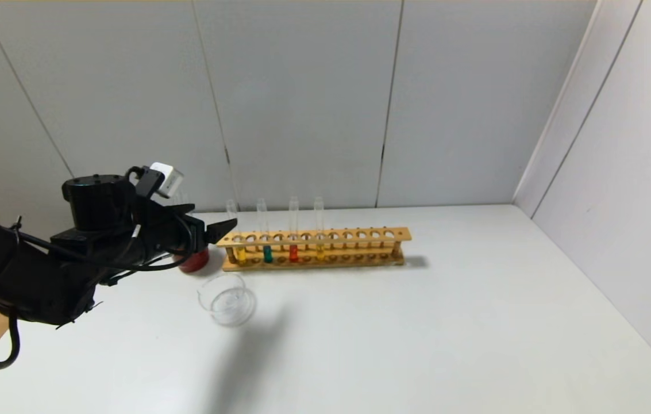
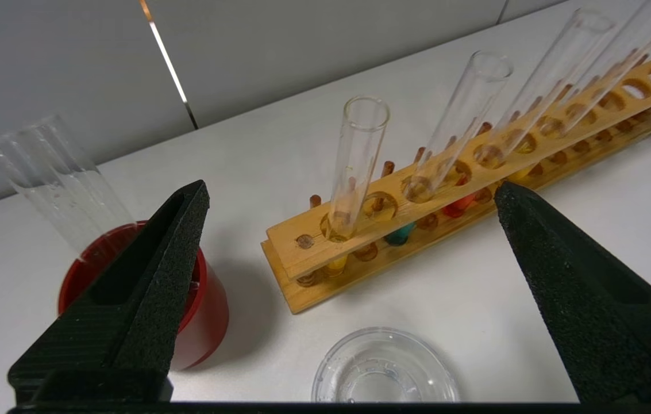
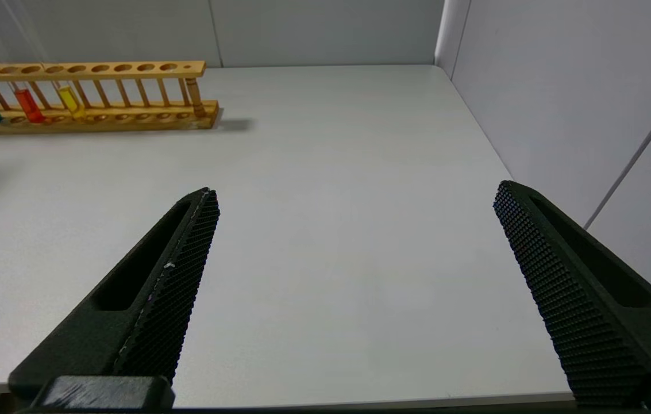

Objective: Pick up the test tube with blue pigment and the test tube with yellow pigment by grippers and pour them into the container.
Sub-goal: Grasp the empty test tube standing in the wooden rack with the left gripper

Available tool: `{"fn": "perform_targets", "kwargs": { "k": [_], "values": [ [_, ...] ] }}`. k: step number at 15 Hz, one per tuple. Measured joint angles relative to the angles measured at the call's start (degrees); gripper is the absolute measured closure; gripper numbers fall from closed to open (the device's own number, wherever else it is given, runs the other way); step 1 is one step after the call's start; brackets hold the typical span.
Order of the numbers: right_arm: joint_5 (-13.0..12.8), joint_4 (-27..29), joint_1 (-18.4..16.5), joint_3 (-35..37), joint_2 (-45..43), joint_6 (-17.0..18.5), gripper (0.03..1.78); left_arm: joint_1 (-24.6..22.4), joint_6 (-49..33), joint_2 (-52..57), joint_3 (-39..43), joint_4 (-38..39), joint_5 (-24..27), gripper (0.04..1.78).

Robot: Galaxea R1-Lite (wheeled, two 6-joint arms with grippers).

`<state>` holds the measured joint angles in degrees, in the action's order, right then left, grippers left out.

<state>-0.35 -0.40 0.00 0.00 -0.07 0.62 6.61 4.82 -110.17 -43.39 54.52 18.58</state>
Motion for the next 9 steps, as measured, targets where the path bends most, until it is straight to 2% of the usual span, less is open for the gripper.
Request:
{"fn": "perform_targets", "kwargs": {
  "k": [9],
  "values": [
    [0.02, 0.00, 0.00, 0.00, 0.00, 0.00, 0.06, 0.06, 0.09, -8.83, -7.52, -1.02, -0.37, 0.07]
  ]
}}
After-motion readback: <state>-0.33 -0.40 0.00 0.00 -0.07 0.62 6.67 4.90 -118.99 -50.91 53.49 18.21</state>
